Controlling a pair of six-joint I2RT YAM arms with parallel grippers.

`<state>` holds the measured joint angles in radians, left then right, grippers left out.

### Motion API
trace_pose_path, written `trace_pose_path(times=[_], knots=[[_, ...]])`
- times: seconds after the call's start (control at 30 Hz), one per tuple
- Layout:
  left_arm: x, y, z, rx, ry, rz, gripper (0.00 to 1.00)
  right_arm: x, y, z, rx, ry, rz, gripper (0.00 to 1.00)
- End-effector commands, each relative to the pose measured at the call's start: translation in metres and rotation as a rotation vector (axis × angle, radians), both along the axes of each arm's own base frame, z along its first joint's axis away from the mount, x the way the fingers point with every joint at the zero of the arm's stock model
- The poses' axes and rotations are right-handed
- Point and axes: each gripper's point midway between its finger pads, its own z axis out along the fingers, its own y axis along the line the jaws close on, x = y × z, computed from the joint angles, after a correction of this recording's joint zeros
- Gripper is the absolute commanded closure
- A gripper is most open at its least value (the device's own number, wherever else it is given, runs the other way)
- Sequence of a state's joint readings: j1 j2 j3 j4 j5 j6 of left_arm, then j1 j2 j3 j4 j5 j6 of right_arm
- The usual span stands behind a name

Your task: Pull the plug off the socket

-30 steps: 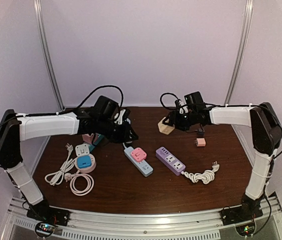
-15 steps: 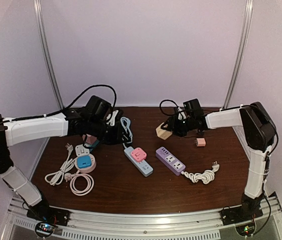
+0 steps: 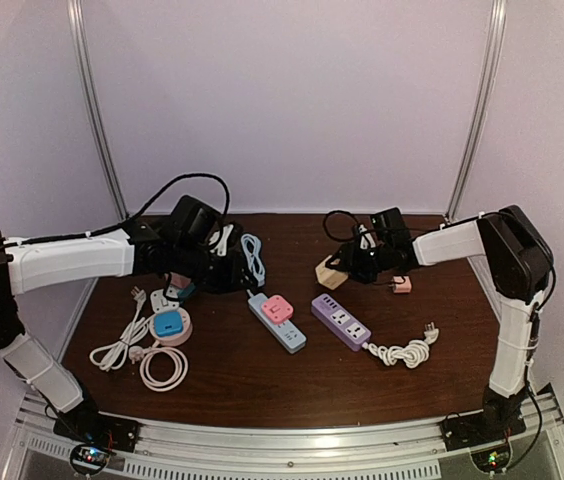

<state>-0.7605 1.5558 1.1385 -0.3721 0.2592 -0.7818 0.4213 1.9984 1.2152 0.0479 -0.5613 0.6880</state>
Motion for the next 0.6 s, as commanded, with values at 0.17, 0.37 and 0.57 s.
trace_pose_path(times=[0.17, 0.37, 0.57], knots=[[0.0, 0.001, 0.001, -0.012, -0.017, 0.014, 0.79, -0.001, -0.03, -0.004, -0.079, -0.002, -0.037, 0.59], [0.0, -0.001, -0.003, -0.004, -0.019, 0.009, 0.79, -0.004, -0.039, 0.002, -0.134, -0.013, -0.038, 0.38], [-0.001, -0.004, -0.005, -0.001, -0.016, 0.0, 0.79, -0.005, -0.048, 0.007, -0.186, -0.024, -0.052, 0.29]])
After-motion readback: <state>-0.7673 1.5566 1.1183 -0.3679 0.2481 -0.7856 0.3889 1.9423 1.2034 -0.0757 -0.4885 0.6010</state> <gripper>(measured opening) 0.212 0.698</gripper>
